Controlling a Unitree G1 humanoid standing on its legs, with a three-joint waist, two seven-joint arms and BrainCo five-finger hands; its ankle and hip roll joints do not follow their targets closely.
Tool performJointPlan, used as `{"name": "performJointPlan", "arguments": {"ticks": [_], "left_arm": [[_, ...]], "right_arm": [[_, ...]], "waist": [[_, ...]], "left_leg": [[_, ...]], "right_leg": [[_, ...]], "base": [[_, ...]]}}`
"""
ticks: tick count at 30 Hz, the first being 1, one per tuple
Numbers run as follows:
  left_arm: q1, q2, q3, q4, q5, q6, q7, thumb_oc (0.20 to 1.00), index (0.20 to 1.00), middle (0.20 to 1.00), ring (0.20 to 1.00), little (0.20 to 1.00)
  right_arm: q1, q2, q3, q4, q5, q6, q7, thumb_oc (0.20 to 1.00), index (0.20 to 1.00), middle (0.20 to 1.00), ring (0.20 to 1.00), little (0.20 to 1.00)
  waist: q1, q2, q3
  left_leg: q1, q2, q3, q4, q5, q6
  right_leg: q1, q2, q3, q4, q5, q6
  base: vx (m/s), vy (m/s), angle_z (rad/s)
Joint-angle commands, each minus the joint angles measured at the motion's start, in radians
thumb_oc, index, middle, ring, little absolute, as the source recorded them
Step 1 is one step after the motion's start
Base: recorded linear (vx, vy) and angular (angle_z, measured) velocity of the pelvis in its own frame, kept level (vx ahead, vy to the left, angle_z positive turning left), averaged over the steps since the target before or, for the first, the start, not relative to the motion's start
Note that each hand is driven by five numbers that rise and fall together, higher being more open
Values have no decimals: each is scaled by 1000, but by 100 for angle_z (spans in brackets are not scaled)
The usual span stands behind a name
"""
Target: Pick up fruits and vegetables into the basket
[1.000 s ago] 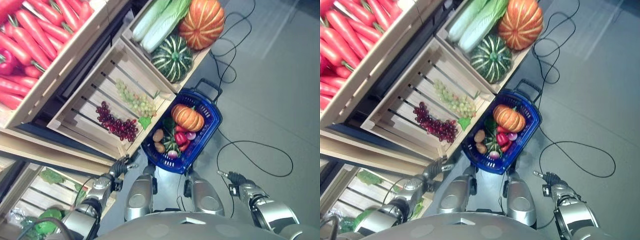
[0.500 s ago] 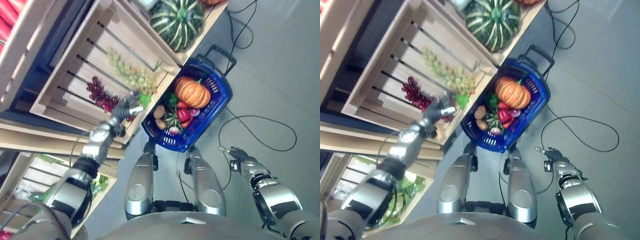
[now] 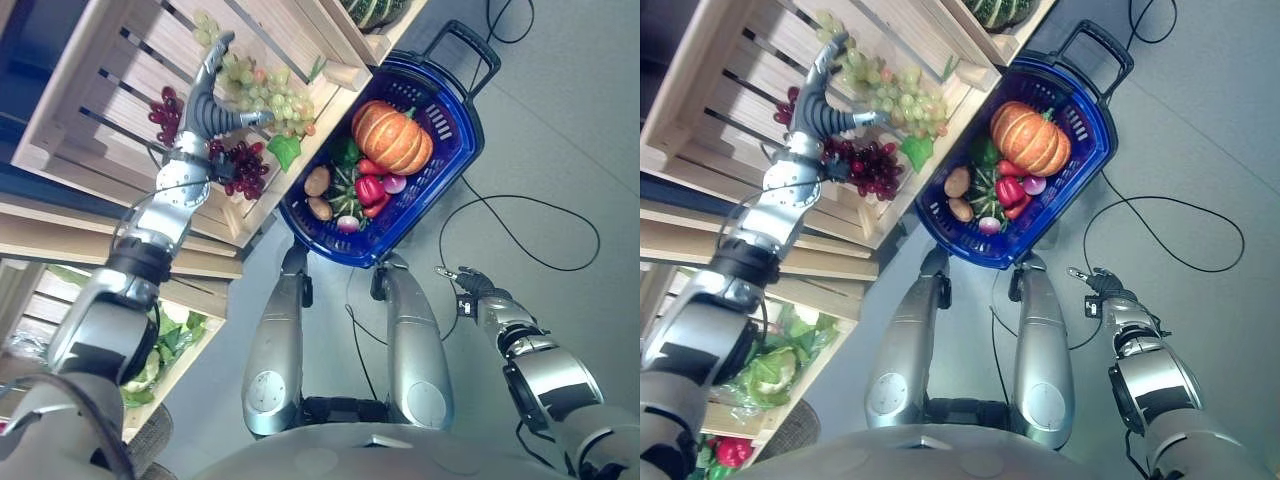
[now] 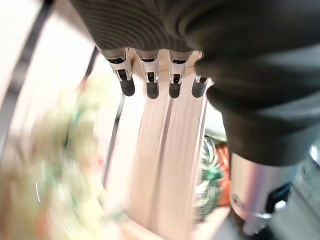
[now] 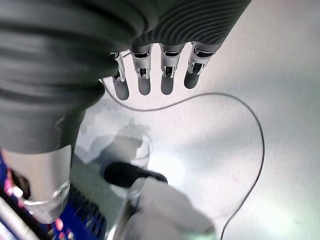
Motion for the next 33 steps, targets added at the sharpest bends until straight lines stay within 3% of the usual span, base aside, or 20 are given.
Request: {"name": "performJointPlan", "arguments": {"ticks": [1,3,8,16,21,33], "left_arm": [[-60,42,-6,43,225,31,155,1000,1000,1000,1000,1000],[-107,70,-78,94,363,71,214,1000,1000,1000,1000,1000],[-221,111,-263,161,531,139,212,1000,1000,1000,1000,1000],[-338,104,-414,231,626,113,69,1000,1000,1000,1000,1000],[-366,84,-446,282,651,110,2,1000,1000,1000,1000,1000],[-360,50,-443,428,701,202,-111,1000,1000,1000,1000,1000]], "right_arm": [[63,-18,30,-25,26,3,-7,1000,1000,1000,1000,1000],[56,-23,37,-24,16,3,-5,1000,1000,1000,1000,1000],[13,-42,63,-26,1,23,-2,1000,1000,1000,1000,1000],[-43,-63,80,-12,-13,41,12,1000,1000,1000,1000,1000],[-65,-71,85,-4,-10,45,13,1000,1000,1000,1000,1000],[-71,-67,101,-17,-3,43,3,1000,1000,1000,1000,1000]], "waist": [[-13,-31,-39],[-25,-29,-39],[-52,-16,-39],[-78,-11,-39],[-89,-13,-39],[-104,-27,-39]], "left_leg": [[-68,0,51,221,-177,12],[-81,6,55,242,-183,9],[-105,13,64,266,-189,2],[-129,19,77,289,-195,-3],[-146,24,82,295,-194,-4],[-186,29,80,303,-186,-6]], "right_leg": [[-2,15,35,-23,38,77],[-18,18,41,-5,34,74],[-50,19,51,17,27,70],[-80,23,63,36,21,66],[-99,27,71,37,24,67],[-138,41,85,28,39,69]], "base": [[0,0,0],[22,41,-2],[16,71,-4],[10,42,-7],[4,27,-5],[0,3,0]]}}
